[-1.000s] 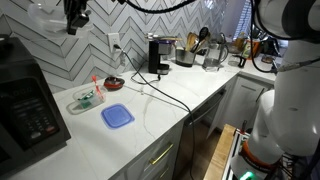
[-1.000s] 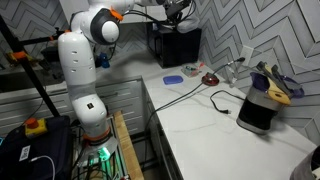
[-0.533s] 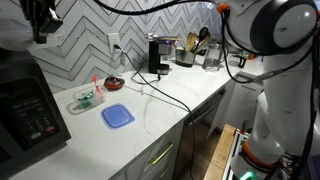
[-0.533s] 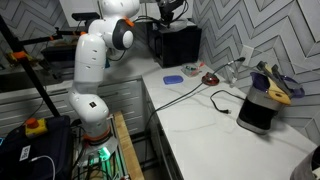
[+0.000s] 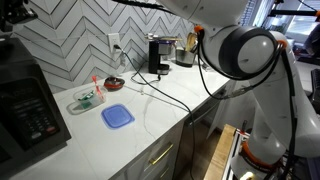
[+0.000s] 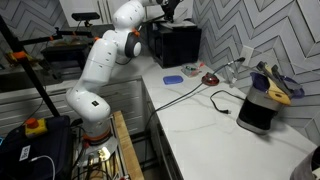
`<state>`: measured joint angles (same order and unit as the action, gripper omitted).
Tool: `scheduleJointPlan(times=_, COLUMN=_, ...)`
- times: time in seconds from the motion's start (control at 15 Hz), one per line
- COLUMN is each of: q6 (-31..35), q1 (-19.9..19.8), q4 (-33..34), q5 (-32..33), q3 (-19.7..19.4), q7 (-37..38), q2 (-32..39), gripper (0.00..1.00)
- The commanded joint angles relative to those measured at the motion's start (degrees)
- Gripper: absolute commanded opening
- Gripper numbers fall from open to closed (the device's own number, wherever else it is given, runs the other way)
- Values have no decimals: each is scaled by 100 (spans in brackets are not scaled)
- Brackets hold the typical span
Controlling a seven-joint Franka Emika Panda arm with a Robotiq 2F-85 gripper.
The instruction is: Put the lunchbox on top of the mini oven
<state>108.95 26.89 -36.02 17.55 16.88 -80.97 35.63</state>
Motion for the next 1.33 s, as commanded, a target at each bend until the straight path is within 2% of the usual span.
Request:
scheduleJointPlan(times=0.0, q6=513, q1=182, q4=714, q5=-325, q3=-126, q7=-956, q2=477, gripper=2)
scheduleJointPlan(times=0.2, q6=519, q1=209, q4=947, q5=-638, q3=-152, q7=-1208, q2=650, gripper=2)
scheduleJointPlan(times=0.87, q6=-183, q1=226, q4=1333, q5=-1109, q3=-373, q7=-1069, q2=888, gripper=2)
scheduleJointPlan(times=1.07, q6=-42, q1=168, q4=1041, q5=-1200, q3=-379, q7=-1119, q2=760, gripper=2)
scheduleJointPlan(times=1.13, q6=-28, q1=168, q4=1050, q5=-1219, q3=-377, q7=-1142, q2=774, gripper=12)
scheduleJointPlan(times=1.2, q6=-40, q1=170, q4=1047, q5=-1223, q3=-388, q7=-1136, q2=780, gripper=33)
scheduleJointPlan(times=1.27, q6=-51, q1=172, q4=1047, q5=-1223, q3=-399, q7=-1120, q2=785, gripper=37)
